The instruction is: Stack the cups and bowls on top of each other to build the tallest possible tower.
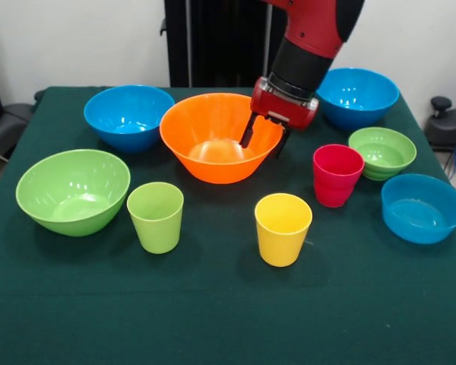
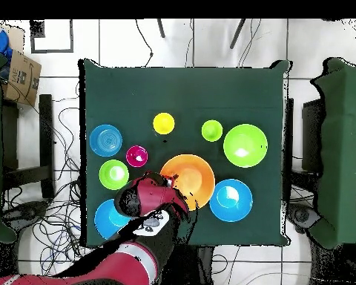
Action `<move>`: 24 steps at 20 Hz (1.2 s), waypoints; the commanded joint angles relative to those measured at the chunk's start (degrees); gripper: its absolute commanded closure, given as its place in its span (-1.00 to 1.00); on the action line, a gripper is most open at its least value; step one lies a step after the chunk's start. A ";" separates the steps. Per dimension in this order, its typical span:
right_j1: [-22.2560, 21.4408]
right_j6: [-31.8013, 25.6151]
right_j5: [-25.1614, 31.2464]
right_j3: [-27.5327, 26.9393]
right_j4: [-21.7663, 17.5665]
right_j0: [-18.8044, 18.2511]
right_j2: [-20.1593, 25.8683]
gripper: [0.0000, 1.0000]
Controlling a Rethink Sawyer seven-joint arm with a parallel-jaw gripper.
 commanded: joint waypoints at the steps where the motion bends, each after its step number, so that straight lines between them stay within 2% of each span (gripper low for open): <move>1: -0.18 10.05 -0.23 -1.75 2.00 -1.69 6.99 -1.00; 6: -0.31 9.82 -0.42 -1.77 1.64 -3.42 8.95 -1.00; 24: -0.64 11.37 -1.30 -0.66 2.48 -4.79 11.45 -1.00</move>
